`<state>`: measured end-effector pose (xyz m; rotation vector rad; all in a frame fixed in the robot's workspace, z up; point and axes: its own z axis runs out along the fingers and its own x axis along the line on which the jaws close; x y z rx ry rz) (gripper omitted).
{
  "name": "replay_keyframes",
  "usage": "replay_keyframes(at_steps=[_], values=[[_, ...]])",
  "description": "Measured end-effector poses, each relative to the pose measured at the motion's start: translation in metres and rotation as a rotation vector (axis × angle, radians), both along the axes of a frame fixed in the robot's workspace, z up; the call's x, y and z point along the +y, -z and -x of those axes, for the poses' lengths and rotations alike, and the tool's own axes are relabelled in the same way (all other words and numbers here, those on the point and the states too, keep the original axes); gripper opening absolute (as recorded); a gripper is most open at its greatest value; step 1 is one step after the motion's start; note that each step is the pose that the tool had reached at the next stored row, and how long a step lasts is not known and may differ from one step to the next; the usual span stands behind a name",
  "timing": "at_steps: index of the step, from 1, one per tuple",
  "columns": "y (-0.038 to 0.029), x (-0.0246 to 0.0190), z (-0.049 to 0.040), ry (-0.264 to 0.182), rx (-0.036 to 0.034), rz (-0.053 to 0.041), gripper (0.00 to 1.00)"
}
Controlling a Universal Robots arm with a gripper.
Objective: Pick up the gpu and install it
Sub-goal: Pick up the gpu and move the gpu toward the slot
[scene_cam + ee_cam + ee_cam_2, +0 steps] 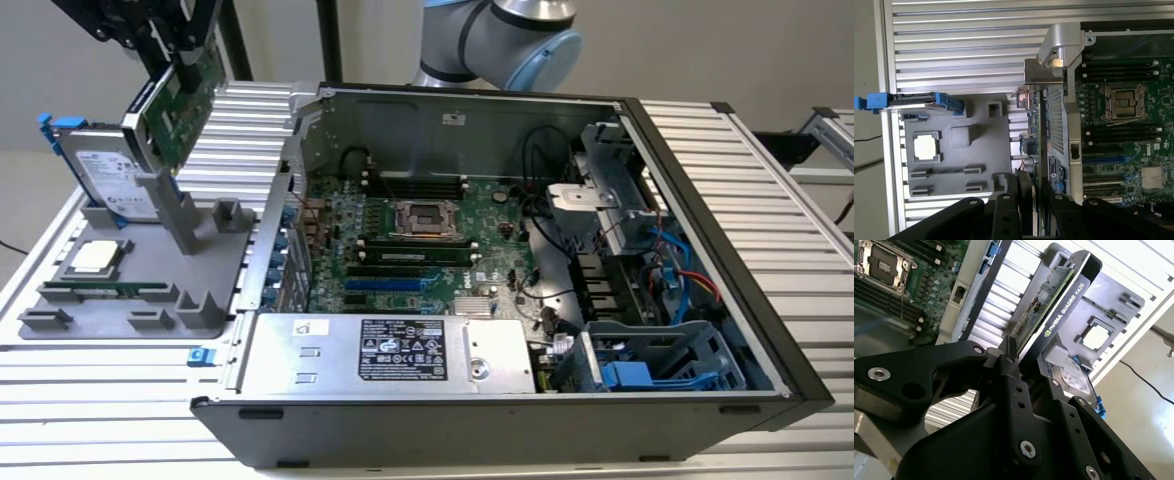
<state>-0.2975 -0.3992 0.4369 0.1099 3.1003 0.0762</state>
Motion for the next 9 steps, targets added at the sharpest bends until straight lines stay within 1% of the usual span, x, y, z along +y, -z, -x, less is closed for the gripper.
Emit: replay_keyframes(at_steps=[5, 9], values=[[0.0, 0.0, -0.0004, 0.002, 0.0, 0.0001, 0.0], [0.0, 0.0, -0.0047, 0.002, 0.0001, 0.0, 0.0]])
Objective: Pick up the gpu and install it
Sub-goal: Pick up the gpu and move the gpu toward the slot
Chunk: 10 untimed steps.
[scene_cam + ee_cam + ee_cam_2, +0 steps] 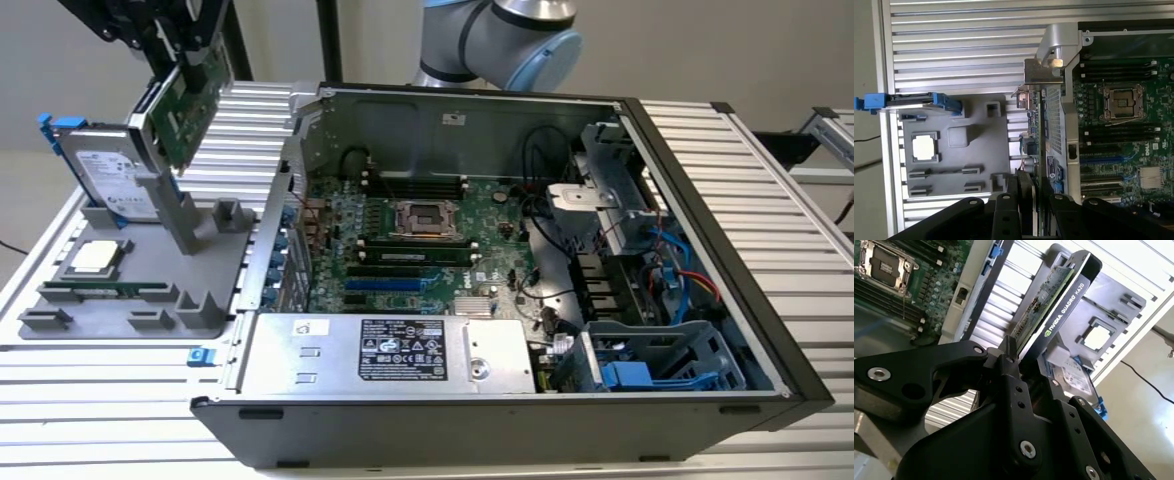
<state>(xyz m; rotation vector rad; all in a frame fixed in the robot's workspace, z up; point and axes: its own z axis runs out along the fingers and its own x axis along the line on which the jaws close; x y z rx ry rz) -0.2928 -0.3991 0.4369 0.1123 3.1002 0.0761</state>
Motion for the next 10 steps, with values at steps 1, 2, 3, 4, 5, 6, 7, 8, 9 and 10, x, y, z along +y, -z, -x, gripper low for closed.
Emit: replay_keyframes(at_steps=[1, 2, 3, 4, 5, 6, 7, 8, 9, 10], values=[[0.0, 0.0, -0.0011, 0.0, 0.0, 0.0, 0.0], [0.0001, 0.0, -0.002, 0.0, 0.0, -0.0001, 0.0], [0.0, 0.0001, -0.0028, 0.0, 0.0, 0.0, 0.0], [0.0, 0.0001, -0.0036, 0.0, 0.0, 0.0, 0.0], [0.0, 0.0002, -0.0045, 0.0, 0.0, 0.0, 0.0], [0.0, 0.0002, -0.0054, 0.0, 0.0001, 0.0001, 0.0], [0.0, 0.0003, -0.0062, 0.0, 0.0, 0.0, 0.0], [0.0, 0.0003, -0.007, 0.0, 0.0001, 0.0, 0.0], [0.0, 0.0003, -0.0077, 0.0, 0.0001, 0.0001, 0.0], [0.0, 0.0003, -0.0078, 0.0, 0.0001, 0.0001, 0.0]])
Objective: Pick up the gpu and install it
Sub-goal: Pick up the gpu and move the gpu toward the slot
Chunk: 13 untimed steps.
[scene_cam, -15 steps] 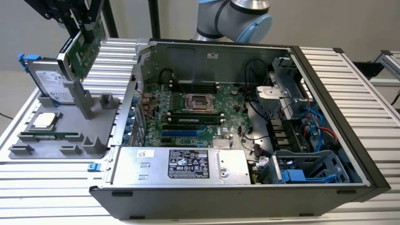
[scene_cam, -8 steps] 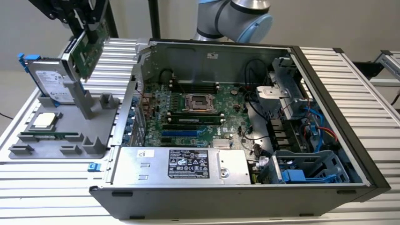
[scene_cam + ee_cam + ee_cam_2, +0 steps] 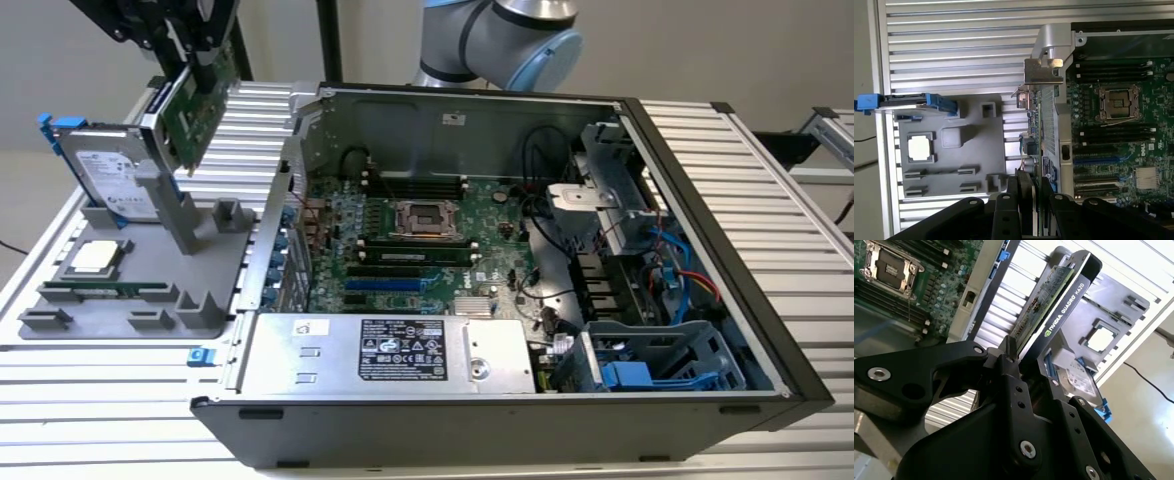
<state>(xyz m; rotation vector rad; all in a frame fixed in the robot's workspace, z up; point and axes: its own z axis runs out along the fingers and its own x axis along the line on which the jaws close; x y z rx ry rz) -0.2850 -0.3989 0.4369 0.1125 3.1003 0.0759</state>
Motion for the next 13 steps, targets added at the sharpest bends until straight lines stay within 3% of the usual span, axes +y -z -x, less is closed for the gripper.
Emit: replay_keyframes(at_steps=[13], values=[[0.0, 0.0, -0.0027, 0.0, -0.0001, 0.0, 0.0]])
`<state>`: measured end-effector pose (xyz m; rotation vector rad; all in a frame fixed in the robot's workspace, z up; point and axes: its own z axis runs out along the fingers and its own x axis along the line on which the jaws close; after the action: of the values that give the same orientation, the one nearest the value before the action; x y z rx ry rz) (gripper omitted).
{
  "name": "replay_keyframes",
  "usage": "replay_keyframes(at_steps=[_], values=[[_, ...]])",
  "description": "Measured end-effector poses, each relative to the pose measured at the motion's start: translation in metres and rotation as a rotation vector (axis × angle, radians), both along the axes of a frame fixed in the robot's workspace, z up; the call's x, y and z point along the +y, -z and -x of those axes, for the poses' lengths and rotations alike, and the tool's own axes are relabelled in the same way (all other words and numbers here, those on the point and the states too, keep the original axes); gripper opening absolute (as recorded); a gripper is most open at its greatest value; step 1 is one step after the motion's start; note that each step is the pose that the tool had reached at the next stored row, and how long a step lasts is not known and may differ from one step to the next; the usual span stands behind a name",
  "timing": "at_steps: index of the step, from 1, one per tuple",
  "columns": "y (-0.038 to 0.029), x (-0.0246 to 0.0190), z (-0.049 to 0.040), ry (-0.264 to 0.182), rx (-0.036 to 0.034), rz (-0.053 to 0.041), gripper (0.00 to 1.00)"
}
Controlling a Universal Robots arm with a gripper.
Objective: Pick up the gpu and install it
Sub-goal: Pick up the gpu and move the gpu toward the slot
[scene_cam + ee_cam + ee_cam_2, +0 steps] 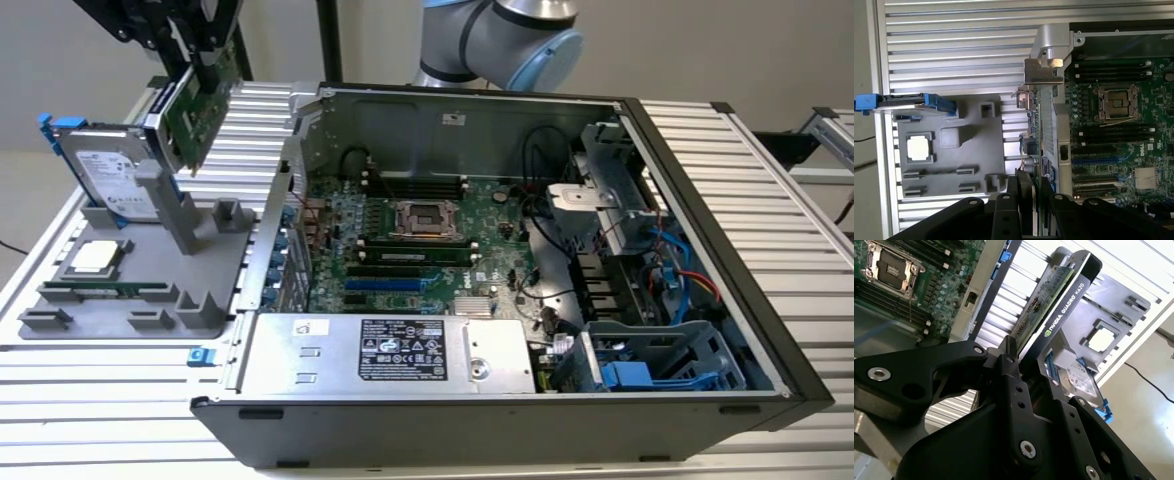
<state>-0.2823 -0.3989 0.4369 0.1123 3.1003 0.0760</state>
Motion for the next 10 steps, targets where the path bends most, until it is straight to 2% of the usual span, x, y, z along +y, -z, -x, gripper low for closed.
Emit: replay_keyframes(at_steps=[10], values=[[0.0, 0.0, -0.0082, 0.0, 0.0, 0.0, 0.0]])
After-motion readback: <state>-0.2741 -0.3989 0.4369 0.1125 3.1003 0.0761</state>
